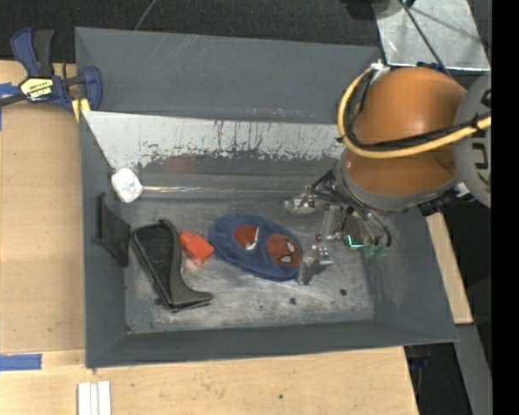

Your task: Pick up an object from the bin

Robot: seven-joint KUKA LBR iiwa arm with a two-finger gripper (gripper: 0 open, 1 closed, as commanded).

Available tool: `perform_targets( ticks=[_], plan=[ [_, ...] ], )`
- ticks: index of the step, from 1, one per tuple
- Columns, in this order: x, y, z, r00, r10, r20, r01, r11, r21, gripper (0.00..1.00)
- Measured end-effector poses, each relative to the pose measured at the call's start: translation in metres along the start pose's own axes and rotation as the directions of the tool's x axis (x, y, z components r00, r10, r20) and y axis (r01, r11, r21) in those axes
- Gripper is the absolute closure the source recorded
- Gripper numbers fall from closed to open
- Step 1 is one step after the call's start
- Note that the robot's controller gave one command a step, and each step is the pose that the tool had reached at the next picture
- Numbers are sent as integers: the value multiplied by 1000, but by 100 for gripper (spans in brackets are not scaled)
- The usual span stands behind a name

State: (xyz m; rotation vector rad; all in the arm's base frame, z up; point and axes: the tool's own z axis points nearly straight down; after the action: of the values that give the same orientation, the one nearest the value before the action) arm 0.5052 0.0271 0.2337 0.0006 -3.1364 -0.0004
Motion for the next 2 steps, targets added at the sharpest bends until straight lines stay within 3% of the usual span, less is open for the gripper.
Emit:
perform_targets(
  ticks=[1, 2],
  plan=[
    [-40, 55, 159, 979, 202, 21, -202, 979, -2, 0],
    [-37, 47, 132, 969, 245, 11, -245, 969, -3, 0]
  ],
)
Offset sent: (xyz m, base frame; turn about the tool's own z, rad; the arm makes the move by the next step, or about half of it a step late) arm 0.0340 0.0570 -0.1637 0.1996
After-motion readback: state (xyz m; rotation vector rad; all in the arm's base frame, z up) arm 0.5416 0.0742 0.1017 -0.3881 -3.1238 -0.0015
